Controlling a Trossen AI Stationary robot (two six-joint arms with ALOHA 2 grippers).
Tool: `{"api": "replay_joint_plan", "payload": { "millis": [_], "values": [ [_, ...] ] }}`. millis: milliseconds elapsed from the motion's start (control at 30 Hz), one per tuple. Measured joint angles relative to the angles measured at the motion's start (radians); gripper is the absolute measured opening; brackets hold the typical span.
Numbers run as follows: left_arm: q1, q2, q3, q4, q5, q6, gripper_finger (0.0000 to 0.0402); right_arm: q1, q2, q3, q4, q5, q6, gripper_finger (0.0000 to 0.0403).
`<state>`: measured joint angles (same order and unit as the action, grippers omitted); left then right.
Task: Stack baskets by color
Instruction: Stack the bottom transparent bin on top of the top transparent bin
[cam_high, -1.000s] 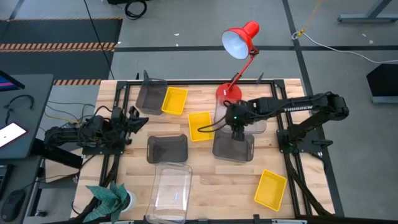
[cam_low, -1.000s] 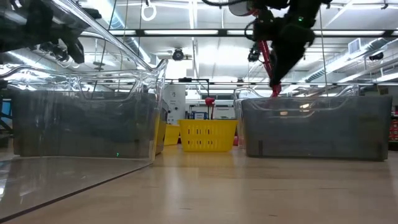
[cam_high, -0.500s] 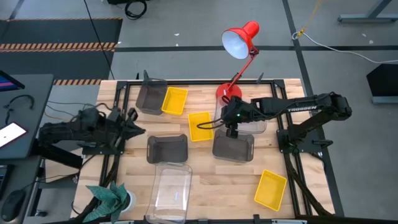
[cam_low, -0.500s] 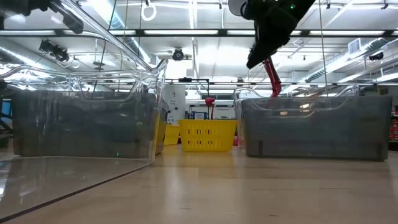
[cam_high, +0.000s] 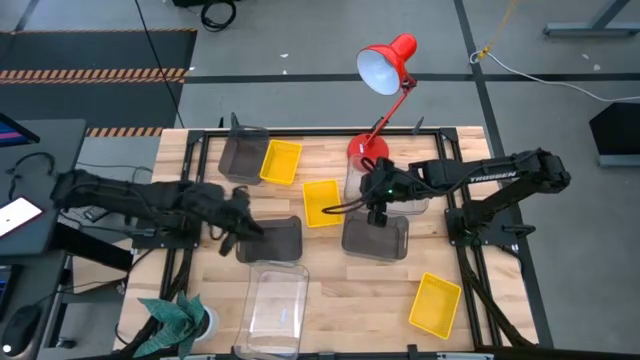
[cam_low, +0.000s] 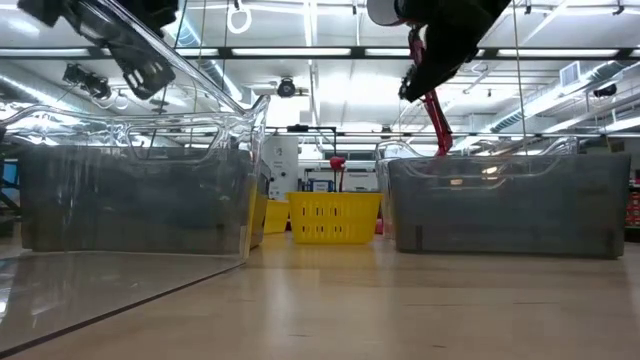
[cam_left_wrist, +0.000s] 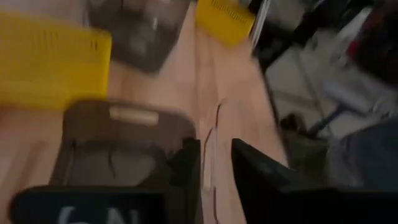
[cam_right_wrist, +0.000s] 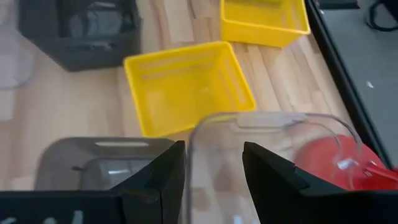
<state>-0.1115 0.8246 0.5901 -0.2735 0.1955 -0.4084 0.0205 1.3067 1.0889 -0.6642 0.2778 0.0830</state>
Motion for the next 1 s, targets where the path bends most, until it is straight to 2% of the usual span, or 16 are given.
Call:
{"api": "replay_joint_plan", "payload": {
  "millis": [100,233,567,733,1000],
  "values": [
    [-0.035,0.118,0.09,-0.109,-0.005,0.018,0.012,0.003,0.0,0.0,-0.033,0.033,0.003,0.0165],
    [-0.093,0.252,0.21,-0.204,-0.052,0.077,0.0126,0.003,-0.001,0.0,-0.044,0.062,0.011,0.0165],
    [-0.154,0.526,0.469,-0.363,-0.086,0.091,0.0136,0.004,-0.001,0.0,-0.021,0.038,0.012,0.0165],
    [-0.163,0.628,0.532,-0.423,-0.088,0.127,0.0128,0.005,-0.001,0.0,-0.019,0.035,0.012,0.0165],
    [-0.164,0.72,0.538,-0.434,-0.096,0.177,0.0126,0.007,-0.001,0.0,-0.017,0.035,0.012,0.0165]
  ]
}}
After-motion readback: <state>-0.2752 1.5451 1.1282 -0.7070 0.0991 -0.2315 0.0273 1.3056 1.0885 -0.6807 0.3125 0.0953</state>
